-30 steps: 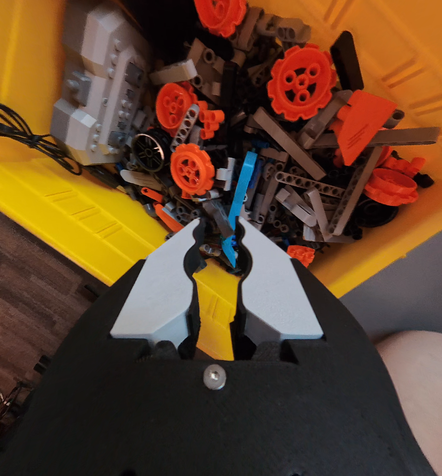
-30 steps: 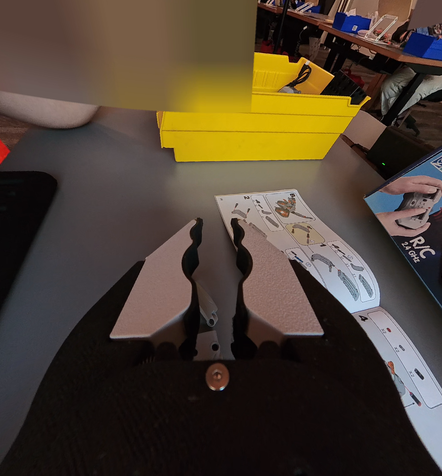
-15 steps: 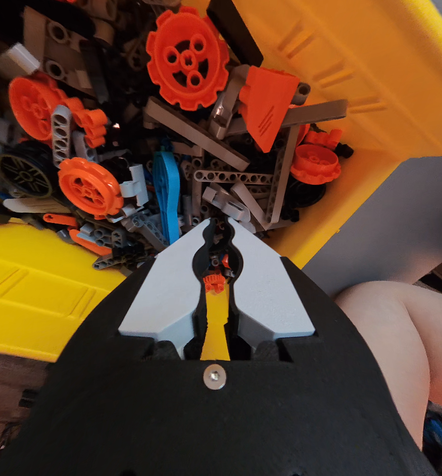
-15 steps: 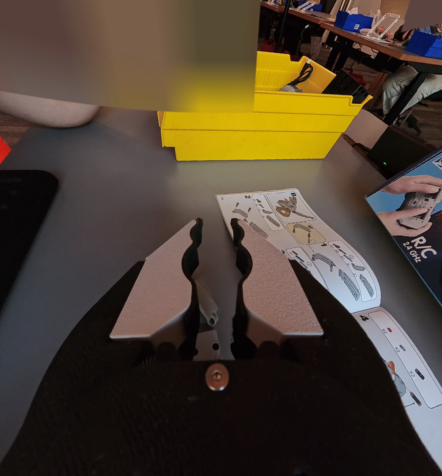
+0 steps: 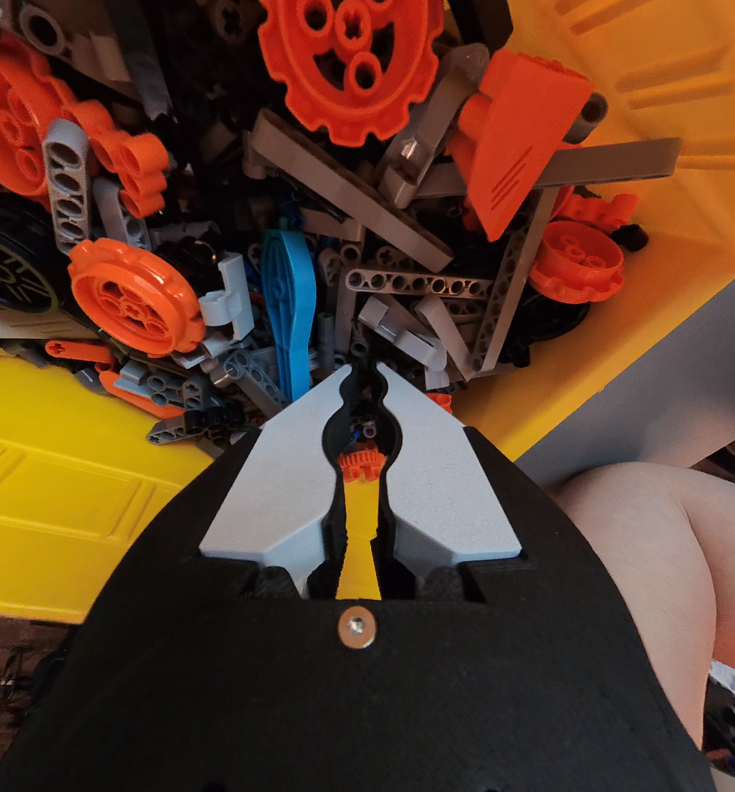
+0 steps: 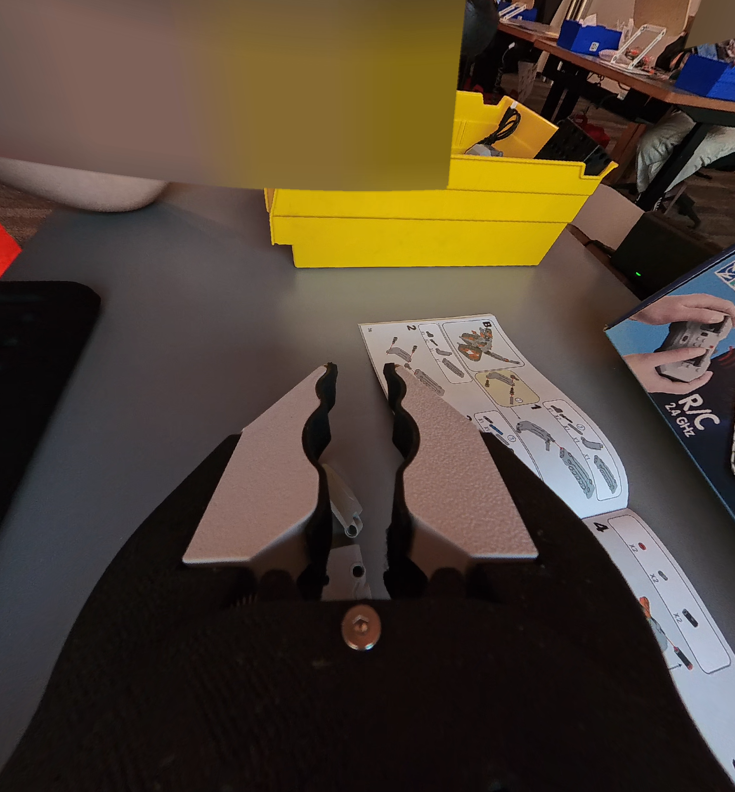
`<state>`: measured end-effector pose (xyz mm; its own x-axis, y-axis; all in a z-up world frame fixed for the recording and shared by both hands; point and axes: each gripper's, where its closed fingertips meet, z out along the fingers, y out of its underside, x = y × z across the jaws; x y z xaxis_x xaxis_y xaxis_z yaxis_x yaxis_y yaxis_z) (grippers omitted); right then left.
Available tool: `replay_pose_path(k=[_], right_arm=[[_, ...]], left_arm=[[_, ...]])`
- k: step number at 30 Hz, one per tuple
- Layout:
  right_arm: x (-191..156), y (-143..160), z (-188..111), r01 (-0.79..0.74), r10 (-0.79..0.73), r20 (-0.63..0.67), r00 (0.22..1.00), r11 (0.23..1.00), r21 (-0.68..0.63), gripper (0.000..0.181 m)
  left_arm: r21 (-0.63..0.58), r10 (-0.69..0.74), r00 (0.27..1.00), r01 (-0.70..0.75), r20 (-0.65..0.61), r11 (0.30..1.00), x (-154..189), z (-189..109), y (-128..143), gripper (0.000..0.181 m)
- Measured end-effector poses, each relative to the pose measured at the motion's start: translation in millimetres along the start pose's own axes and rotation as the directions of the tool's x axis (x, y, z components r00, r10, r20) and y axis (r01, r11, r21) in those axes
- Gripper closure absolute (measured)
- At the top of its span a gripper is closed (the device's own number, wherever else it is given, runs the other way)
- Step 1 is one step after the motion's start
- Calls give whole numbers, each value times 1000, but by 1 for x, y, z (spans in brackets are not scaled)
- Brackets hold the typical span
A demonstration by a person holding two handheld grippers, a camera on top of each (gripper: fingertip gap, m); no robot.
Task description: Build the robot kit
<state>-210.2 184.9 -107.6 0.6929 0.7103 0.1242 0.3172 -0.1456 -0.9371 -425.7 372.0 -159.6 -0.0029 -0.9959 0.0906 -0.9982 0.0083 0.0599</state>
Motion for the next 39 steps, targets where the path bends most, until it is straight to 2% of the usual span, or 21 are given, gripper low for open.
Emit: replay_pose_path(k=[7, 16, 19, 23, 30, 34, 39], right_arm=[[-1, 2, 1, 2, -2, 7, 1000, 1000, -11, 158], [-1, 3, 1, 9, -9, 4, 1000, 1000, -16, 158], [-1, 4, 1, 13, -13, 3, 1000, 1000, -23, 159], [-1, 4, 1, 20, -20, 0, 1000, 999, -24, 159], [-2, 6, 3, 21, -21, 4, 1000, 999, -35, 159], [-3, 7, 3, 27, -26, 5, 1000, 999, -40, 159], [-3, 9, 5, 22, -22, 9, 1000, 999, -45, 159]], left_arm=[[100, 38, 996, -47, 86, 994, 1, -23, -5, 179], [96, 53, 976, -74, 209, 993, -3, -36, -10, 178], [149, 77, 952, -126, 298, 981, -4, -52, -26, 179], [218, 151, 923, -239, 355, 946, 10, -67, -50, 178], [242, 262, 907, -349, 330, 905, 36, -69, -63, 178], [204, 211, 912, -295, 352, 933, 20, -67, -50, 178], [145, 22, 920, -85, 390, 986, -24, -61, -15, 179]])
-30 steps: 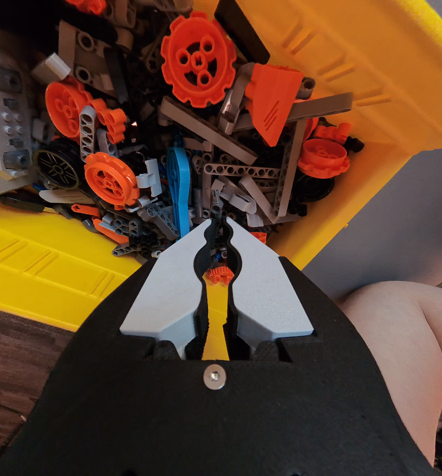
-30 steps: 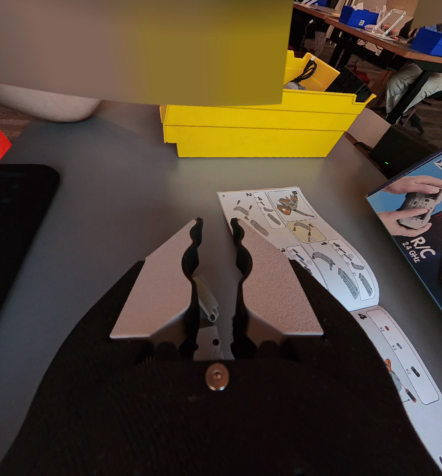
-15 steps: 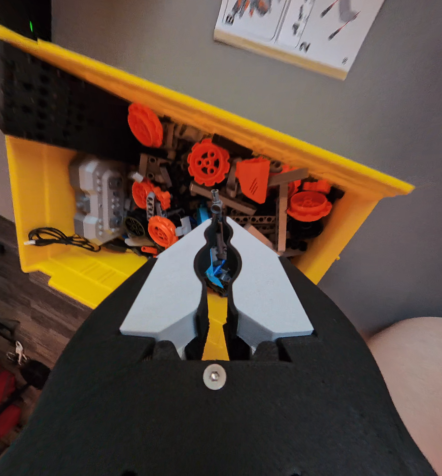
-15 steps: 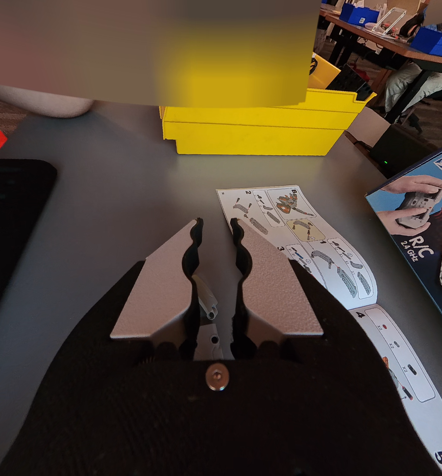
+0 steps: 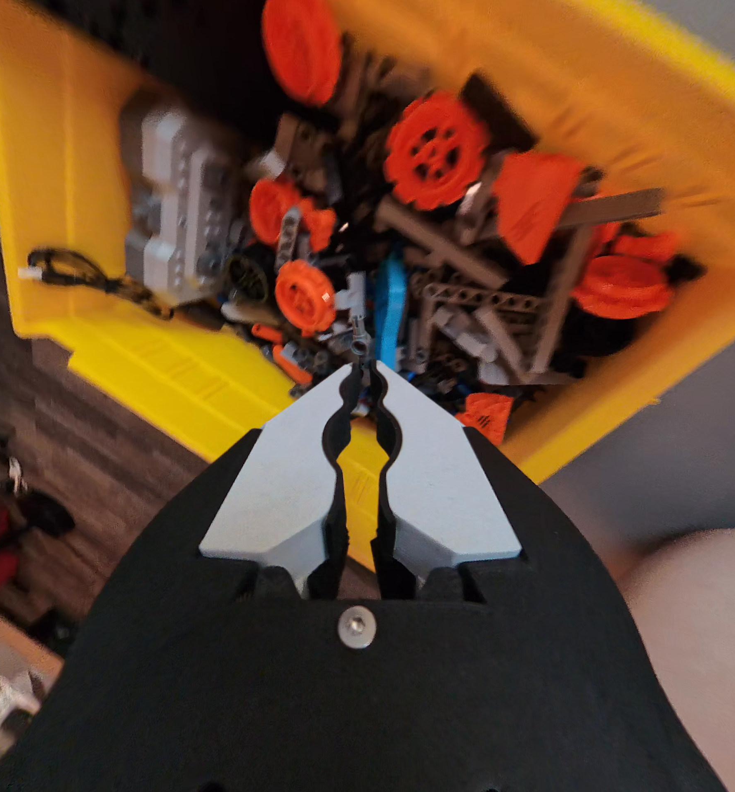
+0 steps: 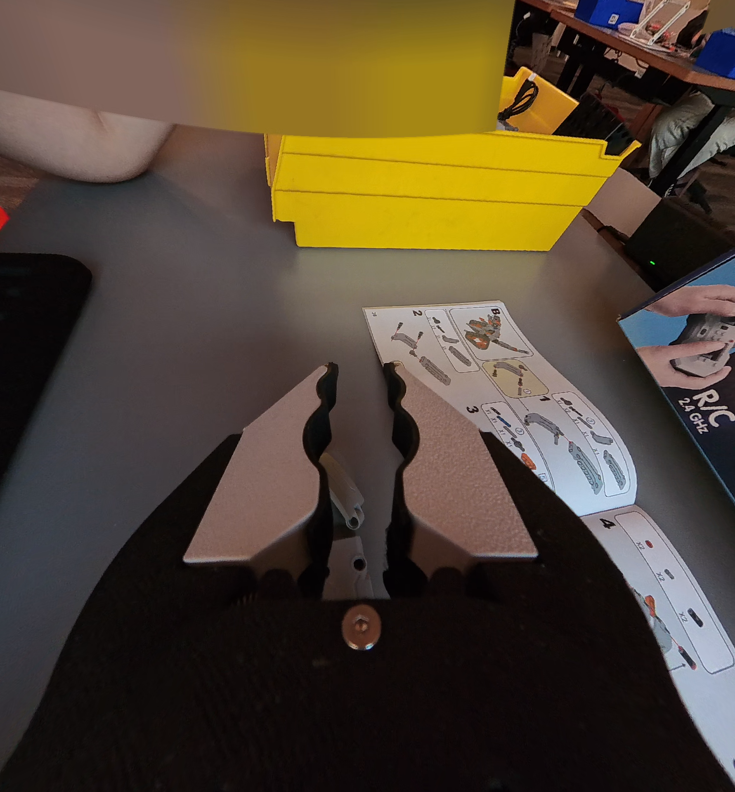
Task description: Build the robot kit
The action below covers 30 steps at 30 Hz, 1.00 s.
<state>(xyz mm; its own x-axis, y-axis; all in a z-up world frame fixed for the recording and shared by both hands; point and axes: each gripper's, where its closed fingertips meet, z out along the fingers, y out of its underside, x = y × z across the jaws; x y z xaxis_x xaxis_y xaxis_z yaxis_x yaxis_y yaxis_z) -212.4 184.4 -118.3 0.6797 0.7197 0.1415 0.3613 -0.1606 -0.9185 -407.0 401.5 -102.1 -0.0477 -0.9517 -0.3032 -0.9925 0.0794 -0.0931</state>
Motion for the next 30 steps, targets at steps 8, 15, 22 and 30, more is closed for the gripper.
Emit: replay_pose_path(k=[8, 15, 22, 30], right_arm=[[0, 2, 2, -5, 5, 4, 1000, 1000, -7, 159], [0, 4, 3, -7, 7, 7, 1000, 1000, -14, 159], [-1, 6, 3, -7, 8, 10, 1000, 1000, -19, 159], [0, 7, 4, -15, 15, 11, 1000, 1000, -19, 159]], left_arm=[[-160, -84, 996, 83, -2, 984, -16, 30, 24, 178], [-170, -98, 994, 90, -42, 981, -13, 37, 26, 178], [-167, -143, 989, 136, -34, 977, -17, 37, 29, 174], [11, -206, 977, 207, -52, 978, -16, 5, 14, 169]])
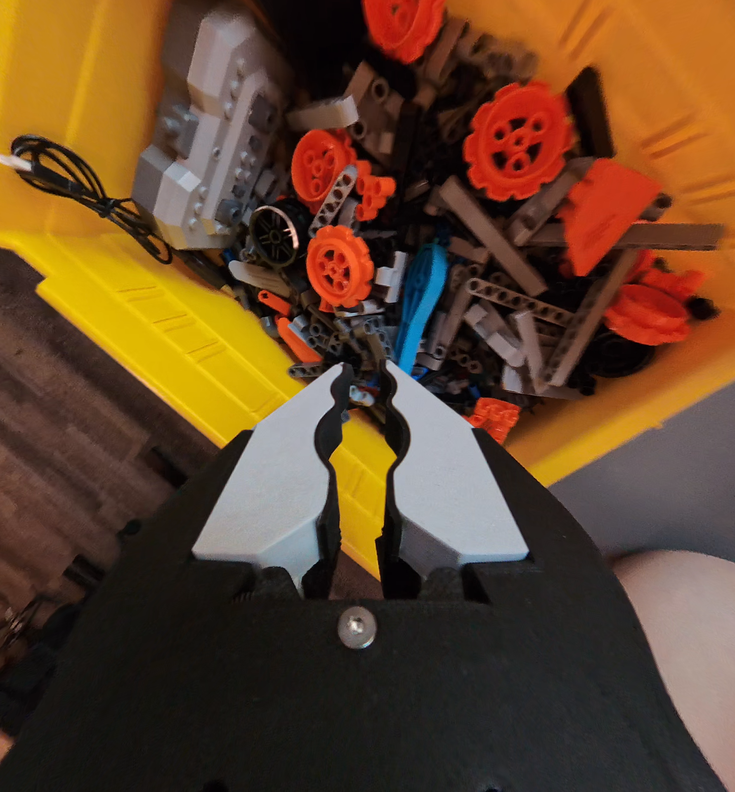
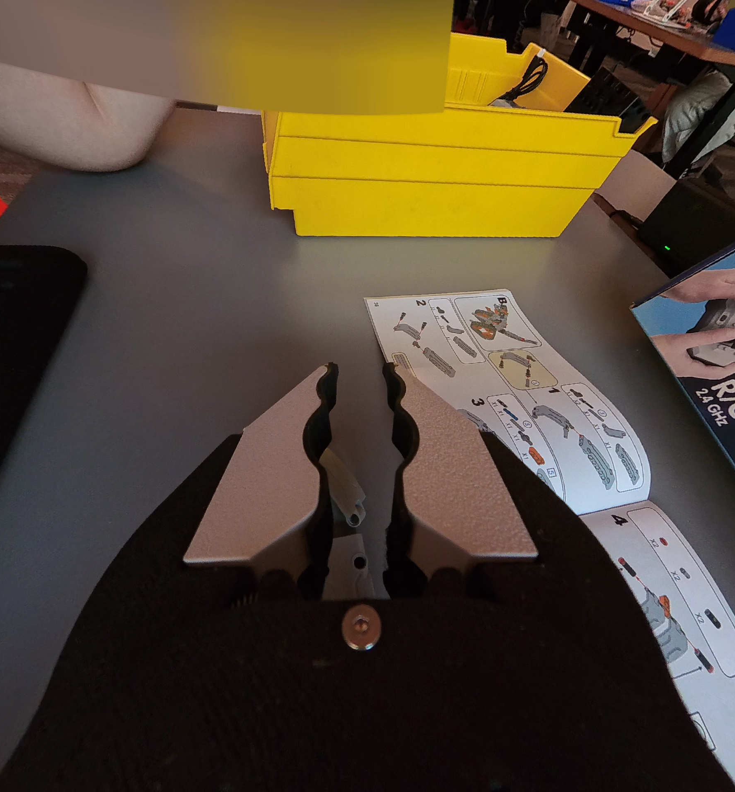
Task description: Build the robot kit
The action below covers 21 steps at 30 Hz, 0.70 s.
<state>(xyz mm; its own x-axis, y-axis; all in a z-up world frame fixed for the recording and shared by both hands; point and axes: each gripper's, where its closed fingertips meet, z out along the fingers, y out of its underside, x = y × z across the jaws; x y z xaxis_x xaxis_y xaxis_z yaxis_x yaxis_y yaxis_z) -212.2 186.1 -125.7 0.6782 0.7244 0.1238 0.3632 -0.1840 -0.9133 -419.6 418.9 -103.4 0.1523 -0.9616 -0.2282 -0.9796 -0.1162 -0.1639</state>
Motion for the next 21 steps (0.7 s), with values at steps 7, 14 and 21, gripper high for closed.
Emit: replay_pose_path(k=[7, 14, 21], right_arm=[[0, 1, 2, -3, 3, 3, 1000, 1000, -3, 159], [1, 1, 0, -4, 4, 0, 1000, 1000, -2, 159], [1, 1, -1, 0, 0, -1, 1000, 1000, -2, 159]], left_arm=[[-204, -32, 982, -6, -184, 979, 44, 4, 44, 181], [-426, -224, 941, 98, -254, 899, 51, 25, 72, 166], [-510, -285, 917, 111, -277, 853, 53, 40, 78, 168]])
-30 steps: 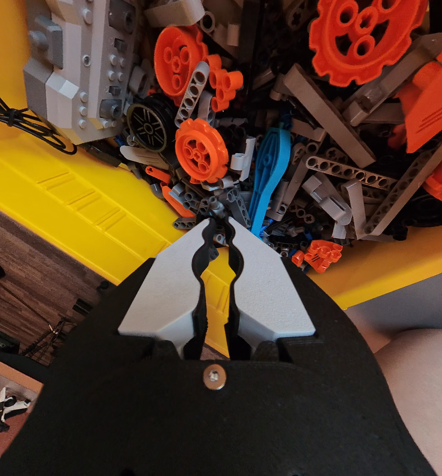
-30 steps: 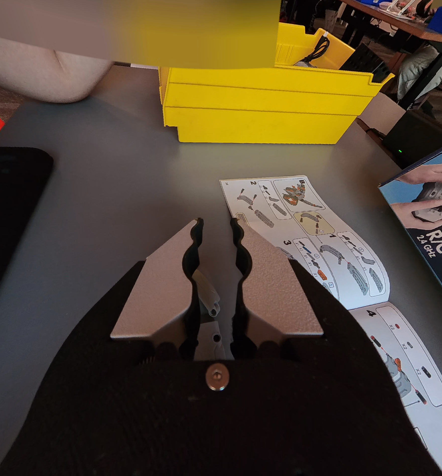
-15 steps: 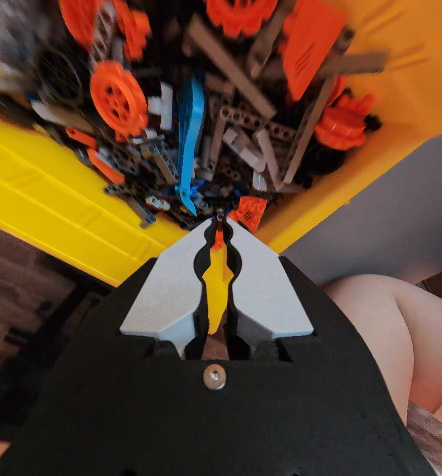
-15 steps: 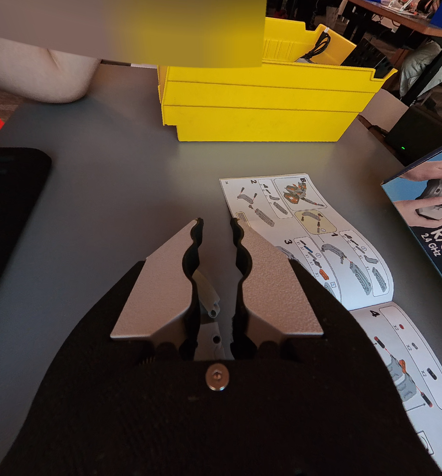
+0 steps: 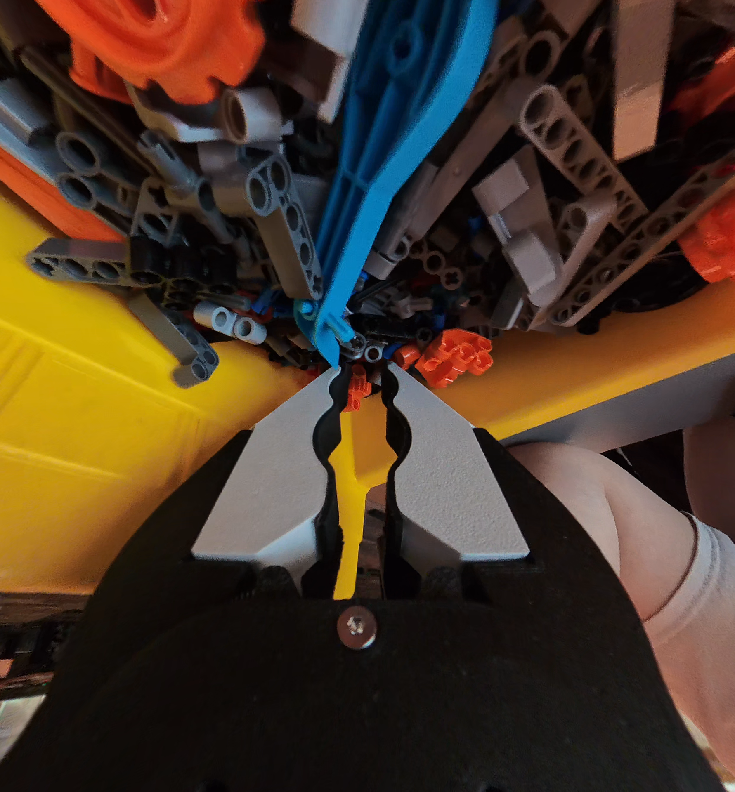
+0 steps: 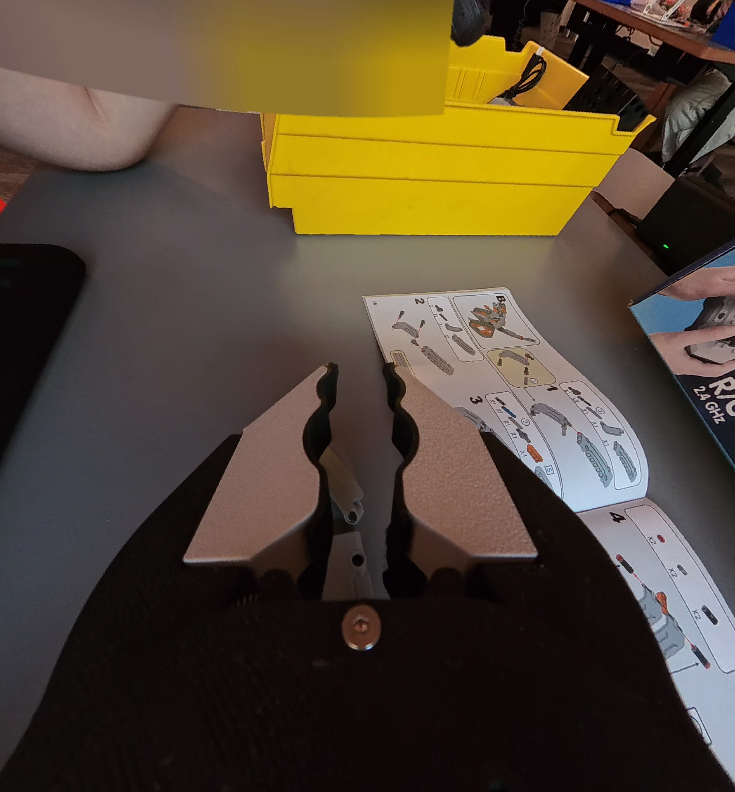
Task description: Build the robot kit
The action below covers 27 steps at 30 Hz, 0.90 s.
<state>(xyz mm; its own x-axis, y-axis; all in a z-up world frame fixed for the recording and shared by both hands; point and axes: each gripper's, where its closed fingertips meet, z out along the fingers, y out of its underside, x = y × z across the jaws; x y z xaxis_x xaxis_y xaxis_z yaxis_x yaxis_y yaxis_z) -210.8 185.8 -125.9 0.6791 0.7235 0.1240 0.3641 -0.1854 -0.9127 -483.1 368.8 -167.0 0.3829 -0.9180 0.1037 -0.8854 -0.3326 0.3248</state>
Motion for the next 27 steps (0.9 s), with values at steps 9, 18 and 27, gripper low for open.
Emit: replay_pose_path(k=[9, 18, 27], right_arm=[[-1, 1, 1, 2, -2, 3, 1000, 1000, -6, 159], [-2, 2, 1, 4, -3, 7, 1000, 1000, -11, 159], [-2, 2, 2, 1, -1, 12, 1000, 1000, -12, 159]], left_arm=[[29, 55, 998, -54, -16, 998, 4, -5, -10, 181], [153, 102, 995, -103, 19, 983, 5, -23, -28, 181], [203, 110, 992, -120, 61, 972, 1, -31, -36, 181]])
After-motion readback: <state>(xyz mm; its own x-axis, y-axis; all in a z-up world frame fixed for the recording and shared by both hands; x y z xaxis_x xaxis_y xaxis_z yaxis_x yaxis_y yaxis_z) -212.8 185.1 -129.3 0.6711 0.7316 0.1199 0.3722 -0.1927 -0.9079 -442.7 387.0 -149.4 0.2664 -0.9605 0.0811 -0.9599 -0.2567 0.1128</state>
